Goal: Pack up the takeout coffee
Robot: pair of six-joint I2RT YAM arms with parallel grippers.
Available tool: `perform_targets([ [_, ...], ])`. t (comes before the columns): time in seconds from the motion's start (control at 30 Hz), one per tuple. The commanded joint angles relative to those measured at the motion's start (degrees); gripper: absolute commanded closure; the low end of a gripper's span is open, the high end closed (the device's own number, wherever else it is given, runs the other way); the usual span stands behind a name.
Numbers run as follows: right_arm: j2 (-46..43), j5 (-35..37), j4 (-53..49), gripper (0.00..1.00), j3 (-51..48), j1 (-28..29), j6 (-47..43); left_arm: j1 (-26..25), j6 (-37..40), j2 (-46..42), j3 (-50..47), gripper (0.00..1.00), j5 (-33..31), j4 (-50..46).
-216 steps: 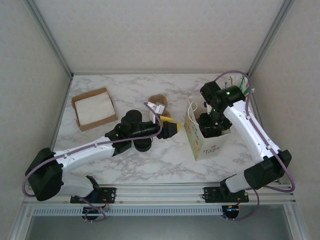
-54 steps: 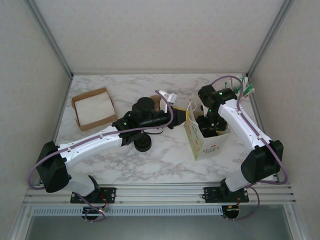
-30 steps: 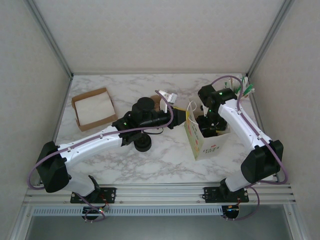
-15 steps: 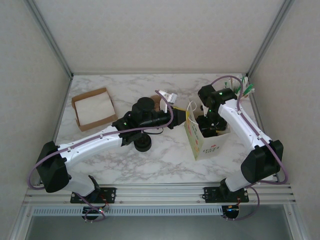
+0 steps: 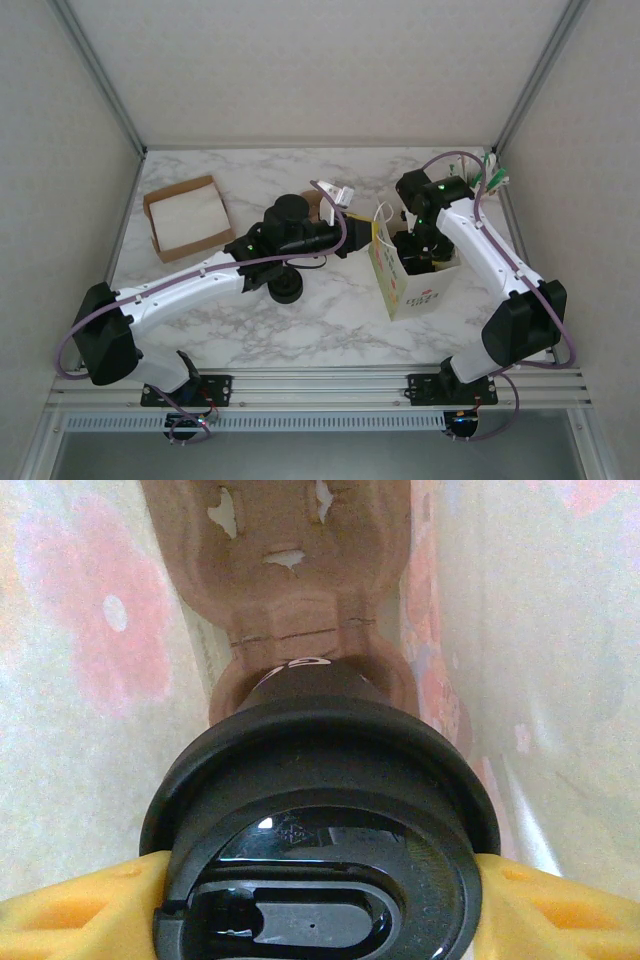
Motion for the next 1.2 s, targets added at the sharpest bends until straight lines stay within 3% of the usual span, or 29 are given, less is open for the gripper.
perform_targets([
  [0.0, 0.2, -0.9, -0.2, 0.32, -0.7, -0.6, -0.4, -0.5, 0.4, -1.3, 0.6, 0.77, -1.0, 1.2],
  [1.17, 2.7, -0.5, -1.0, 0.32, -0.7, -1.3, -0.2, -0.4, 0.8, -1.1, 0.1, 0.78, -1.2, 1.7],
])
